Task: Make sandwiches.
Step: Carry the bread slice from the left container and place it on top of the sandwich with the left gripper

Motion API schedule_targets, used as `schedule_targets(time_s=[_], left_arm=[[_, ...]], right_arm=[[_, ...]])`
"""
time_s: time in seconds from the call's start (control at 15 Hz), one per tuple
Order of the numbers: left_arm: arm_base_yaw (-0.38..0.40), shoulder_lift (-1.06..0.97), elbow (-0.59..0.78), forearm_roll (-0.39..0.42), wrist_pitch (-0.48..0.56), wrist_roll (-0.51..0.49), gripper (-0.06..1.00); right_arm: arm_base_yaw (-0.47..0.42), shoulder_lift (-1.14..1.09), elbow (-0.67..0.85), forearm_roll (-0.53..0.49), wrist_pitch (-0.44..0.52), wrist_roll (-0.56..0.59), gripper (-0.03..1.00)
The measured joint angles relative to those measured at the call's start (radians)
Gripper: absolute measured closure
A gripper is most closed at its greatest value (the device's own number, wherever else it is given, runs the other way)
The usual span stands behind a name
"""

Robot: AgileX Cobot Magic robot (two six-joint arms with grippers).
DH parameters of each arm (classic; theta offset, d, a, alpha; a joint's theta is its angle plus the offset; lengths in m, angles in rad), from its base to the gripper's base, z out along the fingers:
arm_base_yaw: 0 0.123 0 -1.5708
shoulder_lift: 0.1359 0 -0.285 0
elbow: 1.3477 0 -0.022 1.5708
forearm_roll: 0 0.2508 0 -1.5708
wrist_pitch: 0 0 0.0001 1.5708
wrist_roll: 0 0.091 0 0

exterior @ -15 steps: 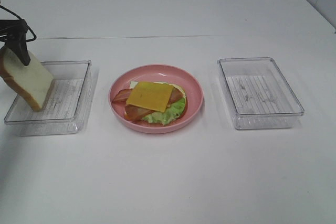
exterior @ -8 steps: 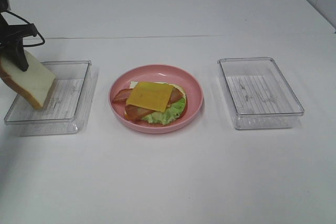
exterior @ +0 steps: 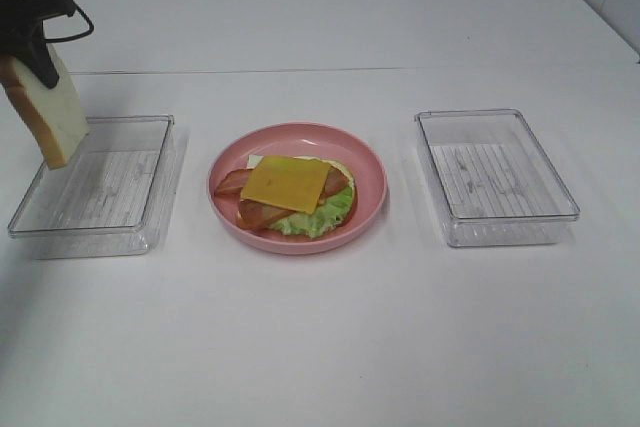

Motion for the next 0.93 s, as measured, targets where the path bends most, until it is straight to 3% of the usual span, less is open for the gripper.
schedule_targets(time_s=[0.33, 0.47, 0.6, 0.67, 0.73, 0.8, 0.93], left_arm=[[-0.032, -0.226, -0.027, -0.020, -0.031, -0.011, 0.76], [-0.033, -0.315, -0.025, -0.070, -0.030, -0.012, 0.76], [-0.033, -0.404, 0.024, -0.198, -0.032, -0.008, 0.76], [-0.033, -0.448, 0.128, -0.363, -0.031, 0.061, 0.76], [-0.033, -0.452, 0.162, -0.413, -0.030, 0.089, 0.76], [-0.033, -0.454, 0.228, -0.504, -0.030, 0.150, 0.76], [-0.033, -0.452, 0.377, -0.613, -0.028, 0.304, 0.76]], right_arm=[[0.000, 0.000, 0.000, 0.000, 0.000, 0.000, -0.01], [0.000, 0.000, 0.000, 0.000, 0.000, 0.000, -0.01], [0.000, 0.000, 0.000, 0.000, 0.000, 0.000, -0.01], [0.000, 0.000, 0.000, 0.000, 0.000, 0.000, -0.01], [0.000, 0.000, 0.000, 0.000, 0.000, 0.000, -0.01], [0.000, 0.000, 0.000, 0.000, 0.000, 0.000, -0.01], [0.000, 0.000, 0.000, 0.000, 0.000, 0.000, -0.01]])
